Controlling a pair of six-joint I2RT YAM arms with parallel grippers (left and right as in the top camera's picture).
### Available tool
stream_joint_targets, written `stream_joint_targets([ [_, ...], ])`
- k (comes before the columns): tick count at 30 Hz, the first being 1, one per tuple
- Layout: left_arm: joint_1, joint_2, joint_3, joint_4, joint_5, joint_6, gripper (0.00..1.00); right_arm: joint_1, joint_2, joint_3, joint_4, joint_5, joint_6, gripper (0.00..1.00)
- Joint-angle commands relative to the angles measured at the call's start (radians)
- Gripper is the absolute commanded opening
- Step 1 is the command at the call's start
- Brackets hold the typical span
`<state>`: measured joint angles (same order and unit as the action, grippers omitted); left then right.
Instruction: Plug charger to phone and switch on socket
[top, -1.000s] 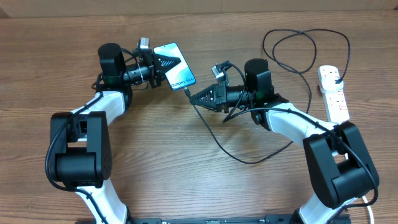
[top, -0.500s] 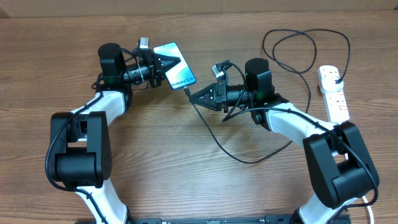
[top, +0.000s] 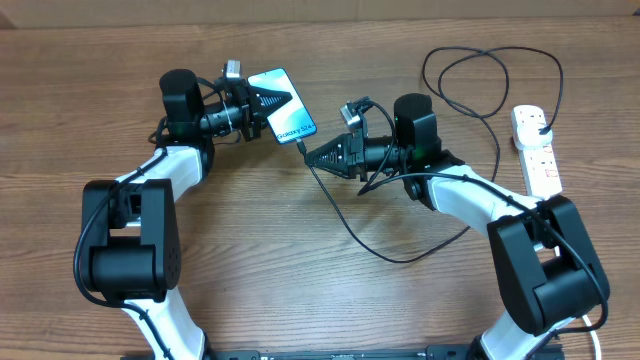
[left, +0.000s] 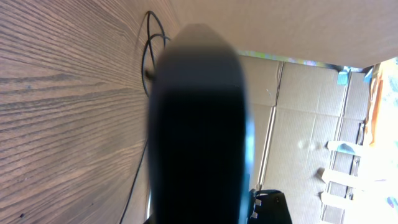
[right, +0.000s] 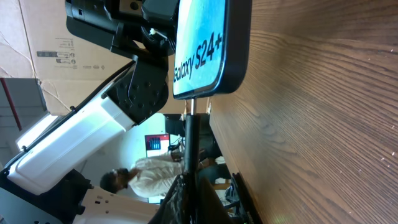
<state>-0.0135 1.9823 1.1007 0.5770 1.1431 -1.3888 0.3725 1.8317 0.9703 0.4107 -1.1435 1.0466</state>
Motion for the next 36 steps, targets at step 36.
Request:
stream_joint_targets([
  [36,-0.005,-0.012,0.007,0.015,0.006,0.005,0.04,-0.008,-0.031,-0.003,0.030,0.065,0.084,0.04],
])
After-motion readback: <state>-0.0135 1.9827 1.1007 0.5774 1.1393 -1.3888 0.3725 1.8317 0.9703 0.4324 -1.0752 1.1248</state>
